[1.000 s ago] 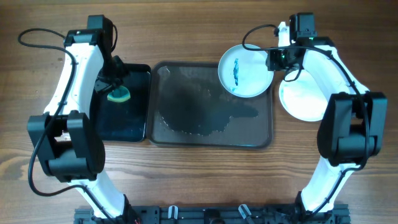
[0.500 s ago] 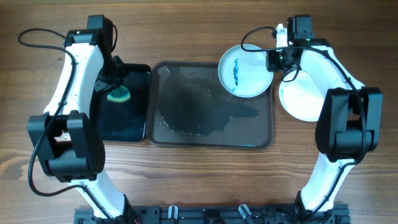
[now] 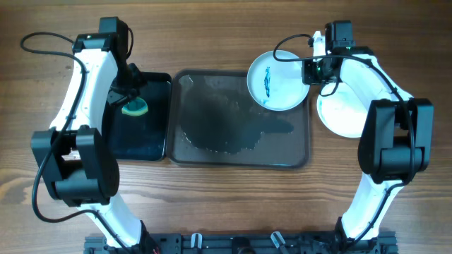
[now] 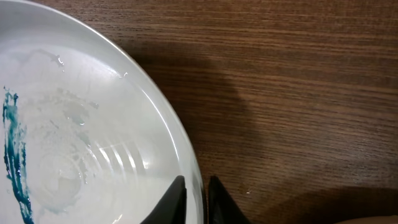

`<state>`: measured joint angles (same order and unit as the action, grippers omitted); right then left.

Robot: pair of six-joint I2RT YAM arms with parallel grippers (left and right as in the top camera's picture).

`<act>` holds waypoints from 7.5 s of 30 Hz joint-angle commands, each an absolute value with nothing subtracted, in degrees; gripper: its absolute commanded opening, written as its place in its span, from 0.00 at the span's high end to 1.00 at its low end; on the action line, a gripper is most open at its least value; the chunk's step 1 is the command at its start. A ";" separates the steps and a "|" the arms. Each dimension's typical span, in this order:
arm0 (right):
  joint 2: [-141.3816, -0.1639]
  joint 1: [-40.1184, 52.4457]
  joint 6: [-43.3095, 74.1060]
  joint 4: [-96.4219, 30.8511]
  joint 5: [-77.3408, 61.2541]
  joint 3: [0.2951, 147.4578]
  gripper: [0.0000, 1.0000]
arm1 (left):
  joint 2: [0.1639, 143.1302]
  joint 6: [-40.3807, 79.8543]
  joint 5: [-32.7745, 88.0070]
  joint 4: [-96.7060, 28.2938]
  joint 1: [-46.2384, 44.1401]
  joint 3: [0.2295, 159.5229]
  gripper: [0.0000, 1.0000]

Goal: Clean dirty plates on tray and stack at the side
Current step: 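Release the plate and move the right gripper to the back plate, then grip the back plate and drag it to the tray center, then bring the sponge with the left gripper onto the third plate, then scrub the third plate with the sponge while the right gripper holds it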

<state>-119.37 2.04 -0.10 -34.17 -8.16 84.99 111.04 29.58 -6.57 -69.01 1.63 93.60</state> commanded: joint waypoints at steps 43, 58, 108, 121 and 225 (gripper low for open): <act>-118.98 22.35 20.12 -50.37 -16.80 84.62 0.96 | 110.37 28.71 -3.16 -66.28 -2.72 93.97 0.96; -123.44 22.33 19.59 -47.68 -20.80 84.62 0.96 | 118.10 28.93 2.85 -58.39 -20.03 93.97 0.96; -123.44 17.54 19.73 -39.44 -33.50 77.28 0.96 | 126.76 32.67 -15.05 -58.92 -19.66 92.27 0.96; -123.44 17.54 20.01 -39.38 -33.47 77.30 0.96 | 126.76 5.96 24.53 -63.72 -23.27 92.27 0.96; -123.44 17.54 19.66 -39.20 -33.30 77.28 0.96 | 126.78 33.95 -12.78 -66.13 -26.52 92.27 0.96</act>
<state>-121.30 17.63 20.73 -38.57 -35.55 78.72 125.27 34.70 -18.81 -64.23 -27.38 93.06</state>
